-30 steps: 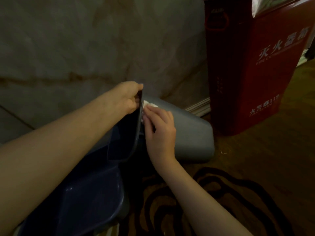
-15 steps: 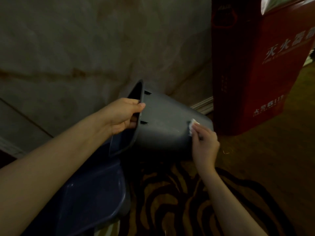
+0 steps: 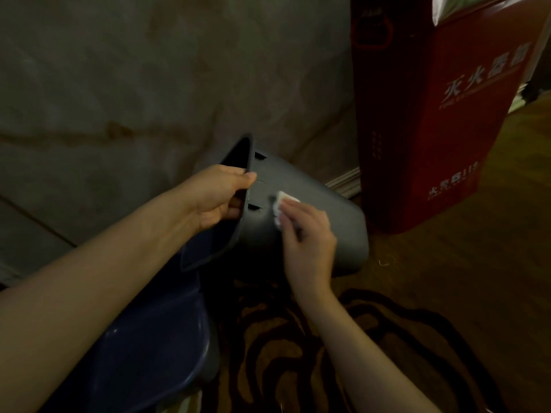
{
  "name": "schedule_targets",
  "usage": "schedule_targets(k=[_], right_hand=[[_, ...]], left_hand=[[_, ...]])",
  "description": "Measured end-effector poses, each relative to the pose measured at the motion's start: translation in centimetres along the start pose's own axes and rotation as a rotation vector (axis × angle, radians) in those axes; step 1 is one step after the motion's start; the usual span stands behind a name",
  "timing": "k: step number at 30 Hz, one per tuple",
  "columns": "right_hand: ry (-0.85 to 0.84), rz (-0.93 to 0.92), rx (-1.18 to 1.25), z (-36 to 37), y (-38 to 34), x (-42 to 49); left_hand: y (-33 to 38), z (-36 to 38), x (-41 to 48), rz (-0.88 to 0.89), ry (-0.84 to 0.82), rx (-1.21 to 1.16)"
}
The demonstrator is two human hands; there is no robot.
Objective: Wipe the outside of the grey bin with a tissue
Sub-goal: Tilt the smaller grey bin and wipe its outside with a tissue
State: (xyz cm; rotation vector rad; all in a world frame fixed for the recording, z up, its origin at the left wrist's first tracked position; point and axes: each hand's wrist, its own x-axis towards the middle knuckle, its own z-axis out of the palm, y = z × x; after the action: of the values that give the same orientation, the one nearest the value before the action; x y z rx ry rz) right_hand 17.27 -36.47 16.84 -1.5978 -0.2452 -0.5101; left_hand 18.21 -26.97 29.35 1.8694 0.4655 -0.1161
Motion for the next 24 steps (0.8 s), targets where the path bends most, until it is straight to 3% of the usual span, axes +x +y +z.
schedule_targets(k=[3,8,14,20,24], right_hand=[[-0.002,-0.115,0.083,1.0,-1.9,0.1],[-0.024,-0.139,0.133,0.9,-1.2,1.6],[-0.170,-0.198,0.165,0.8,0.5,3.8],[-0.094,-0.209,0.081,1.9,0.4,5.7],[-0.020,-0.067,-0.095,-0.2,4.6,4.4]], left_hand=[[0.2,0.2,0.2,-0.001,-0.010,-0.021],[0.5,0.1,0.9,0.004,-0.021,-0.041],[0.3,-0.3,1.4,-0.012,-0.037,-0.046],[0.2,0.0,1.7,0.012,-0.016,-0.021],[0.5,0.2,1.9,0.008,0.021,-0.020]])
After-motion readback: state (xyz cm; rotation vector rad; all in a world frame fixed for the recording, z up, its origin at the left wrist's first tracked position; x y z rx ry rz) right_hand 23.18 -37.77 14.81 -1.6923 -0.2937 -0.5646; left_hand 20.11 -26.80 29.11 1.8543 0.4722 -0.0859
